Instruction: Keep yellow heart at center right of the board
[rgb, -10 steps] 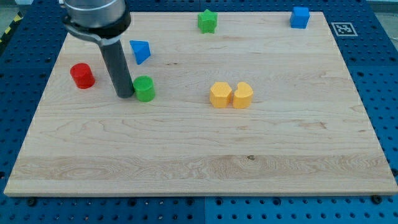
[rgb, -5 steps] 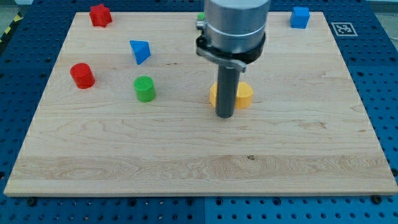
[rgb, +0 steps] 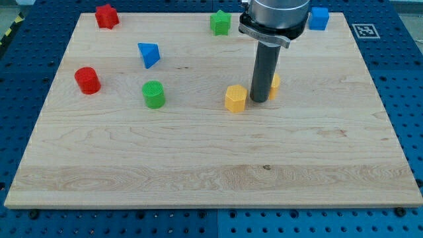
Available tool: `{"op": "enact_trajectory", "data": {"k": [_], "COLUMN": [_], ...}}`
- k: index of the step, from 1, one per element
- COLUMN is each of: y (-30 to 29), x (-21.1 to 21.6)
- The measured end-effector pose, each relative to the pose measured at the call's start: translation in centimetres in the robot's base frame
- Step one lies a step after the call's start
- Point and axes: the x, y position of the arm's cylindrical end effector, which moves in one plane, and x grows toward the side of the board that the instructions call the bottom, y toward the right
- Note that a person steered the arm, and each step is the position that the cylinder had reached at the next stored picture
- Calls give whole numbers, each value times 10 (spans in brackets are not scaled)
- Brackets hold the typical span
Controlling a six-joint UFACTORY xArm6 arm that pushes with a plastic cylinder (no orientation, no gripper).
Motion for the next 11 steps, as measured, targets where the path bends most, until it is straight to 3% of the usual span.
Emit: {"op": "enact_trajectory", "data": {"k": [6, 9, 11], "y": [23, 23, 62], "x": [-45, -49, -38]}}
